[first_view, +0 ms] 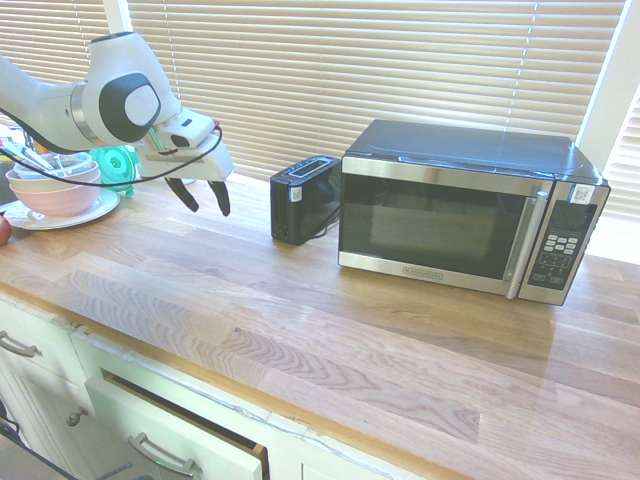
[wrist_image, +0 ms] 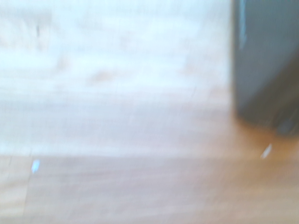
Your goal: Press the toaster
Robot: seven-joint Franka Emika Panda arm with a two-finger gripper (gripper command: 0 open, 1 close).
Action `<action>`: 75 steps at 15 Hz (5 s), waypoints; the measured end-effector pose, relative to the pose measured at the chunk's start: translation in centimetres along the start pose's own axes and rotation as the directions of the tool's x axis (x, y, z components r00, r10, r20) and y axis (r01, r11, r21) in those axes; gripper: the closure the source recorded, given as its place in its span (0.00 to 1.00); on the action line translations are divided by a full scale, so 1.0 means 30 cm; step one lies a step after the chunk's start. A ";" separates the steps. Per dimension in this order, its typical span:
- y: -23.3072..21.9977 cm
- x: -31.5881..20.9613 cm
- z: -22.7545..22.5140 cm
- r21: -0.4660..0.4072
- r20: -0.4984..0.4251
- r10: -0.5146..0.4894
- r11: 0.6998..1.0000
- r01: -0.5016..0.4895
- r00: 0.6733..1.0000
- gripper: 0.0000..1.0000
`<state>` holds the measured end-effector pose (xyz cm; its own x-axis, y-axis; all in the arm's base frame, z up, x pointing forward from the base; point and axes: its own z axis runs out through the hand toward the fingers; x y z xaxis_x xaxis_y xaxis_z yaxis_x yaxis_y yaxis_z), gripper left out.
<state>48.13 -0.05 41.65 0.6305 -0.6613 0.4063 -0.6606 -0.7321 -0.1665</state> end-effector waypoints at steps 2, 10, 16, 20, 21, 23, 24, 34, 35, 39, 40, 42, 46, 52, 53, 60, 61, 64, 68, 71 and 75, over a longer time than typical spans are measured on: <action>-0.006 0.045 -0.038 0.017 -0.039 -0.001 1.000 0.001 0.999 0.00; 0.028 0.185 -0.103 0.114 -0.161 0.107 0.989 -0.089 0.981 0.00; 0.028 0.279 -0.071 0.158 -0.149 0.179 0.975 -0.156 0.972 0.00; 0.037 0.345 -0.053 0.166 -0.142 0.183 0.973 -0.159 0.973 0.00; 0.039 0.349 -0.045 0.166 -0.137 0.180 0.974 -0.157 0.974 0.00; 0.042 0.350 -0.027 0.162 -0.126 0.174 0.975 -0.152 0.977 0.00; 0.044 0.353 -0.022 0.163 -0.122 0.172 0.975 -0.152 0.977 0.00; 0.072 0.387 -0.027 0.172 -0.120 0.168 0.974 -0.147 0.978 1.00; 0.076 0.389 -0.026 0.171 -0.120 0.163 0.975 -0.142 0.979 1.00; 0.078 0.389 -0.024 0.167 -0.114 0.147 0.978 -0.127 0.983 1.00; 0.078 0.387 -0.023 0.165 -0.111 0.144 0.978 -0.125 0.983 1.00; 0.074 0.383 -0.022 0.164 -0.108 0.139 0.979 -0.120 0.984 1.00; 0.076 0.385 -0.023 0.166 -0.103 0.141 0.978 -0.123 0.985 1.00; 0.091 0.402 -0.026 0.166 -0.100 0.140 0.978 -0.123 0.985 1.00; 0.092 0.407 -0.028 0.165 -0.099 0.141 0.978 -0.123 0.985 1.00; 0.111 0.438 -0.030 0.162 -0.080 0.140 0.979 -0.126 0.987 1.00; 0.111 0.437 -0.025 0.161 -0.077 0.139 0.979 -0.126 0.987 1.00; 0.103 0.431 0.008 0.153 -0.064 0.134 0.981 -0.123 0.989 1.00; 0.097 0.435 0.050 0.142 -0.051 0.131 0.982 -0.123 0.990 1.00; 0.093 0.445 0.074 0.136 -0.048 0.121 0.984 -0.113 0.991 1.00; 0.087 0.464 0.094 0.135 -0.048 0.114 0.985 -0.107 0.992 1.00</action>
<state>56.33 -11.64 44.34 0.5311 -0.7319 0.4270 -0.6629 -0.6727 -0.3285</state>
